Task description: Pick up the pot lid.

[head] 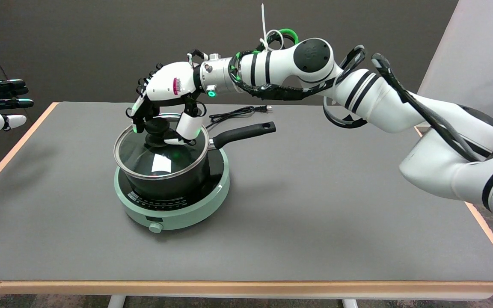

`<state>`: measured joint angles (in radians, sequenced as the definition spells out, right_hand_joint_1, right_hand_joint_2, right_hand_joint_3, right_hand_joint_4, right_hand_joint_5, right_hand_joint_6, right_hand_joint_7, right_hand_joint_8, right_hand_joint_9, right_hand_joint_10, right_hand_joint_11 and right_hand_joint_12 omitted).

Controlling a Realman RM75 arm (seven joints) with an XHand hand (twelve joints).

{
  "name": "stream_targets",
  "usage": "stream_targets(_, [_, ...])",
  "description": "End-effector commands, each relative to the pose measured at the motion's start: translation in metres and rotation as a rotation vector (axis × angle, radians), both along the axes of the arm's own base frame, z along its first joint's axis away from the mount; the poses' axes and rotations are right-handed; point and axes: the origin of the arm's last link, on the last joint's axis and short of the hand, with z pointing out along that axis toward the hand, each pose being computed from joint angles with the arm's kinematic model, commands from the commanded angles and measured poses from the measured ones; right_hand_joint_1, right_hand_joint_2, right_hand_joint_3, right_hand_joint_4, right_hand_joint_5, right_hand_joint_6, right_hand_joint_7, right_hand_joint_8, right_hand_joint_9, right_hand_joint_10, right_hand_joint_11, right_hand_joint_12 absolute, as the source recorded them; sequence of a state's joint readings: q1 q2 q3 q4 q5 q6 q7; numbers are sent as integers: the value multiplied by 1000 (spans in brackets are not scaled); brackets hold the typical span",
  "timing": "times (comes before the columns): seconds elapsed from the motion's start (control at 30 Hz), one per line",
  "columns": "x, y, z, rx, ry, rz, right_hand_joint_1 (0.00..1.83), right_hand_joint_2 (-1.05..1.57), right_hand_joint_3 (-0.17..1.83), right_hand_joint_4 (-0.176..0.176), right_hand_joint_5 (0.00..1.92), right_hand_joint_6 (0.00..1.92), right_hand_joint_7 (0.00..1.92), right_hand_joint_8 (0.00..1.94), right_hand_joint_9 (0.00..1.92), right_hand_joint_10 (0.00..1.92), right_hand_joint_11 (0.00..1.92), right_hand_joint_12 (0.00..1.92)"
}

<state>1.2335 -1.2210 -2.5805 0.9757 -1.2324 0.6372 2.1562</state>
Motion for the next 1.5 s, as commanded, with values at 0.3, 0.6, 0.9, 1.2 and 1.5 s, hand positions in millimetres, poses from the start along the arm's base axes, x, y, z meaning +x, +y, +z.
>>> stream_targets(0.3, [-4,-6,-3,-28,-14,-4,916,657,869,176,607,484,684,375,654,541,315,381])
stream_targets(0.6, [-7,-7,-7,-32,-21,-11,914,665,861,176,623,543,709,389,666,547,322,382])
stream_targets(0.9, [-7,-7,-8,-31,-22,-11,851,688,933,176,634,685,732,530,685,620,303,447])
stream_targets(1.2, [-6,-5,-9,-25,-27,-10,950,735,875,176,663,843,770,669,740,692,365,418])
stream_targets(1.5, [-7,-4,-7,-24,-27,-10,896,1115,288,176,715,1413,744,862,721,858,376,493])
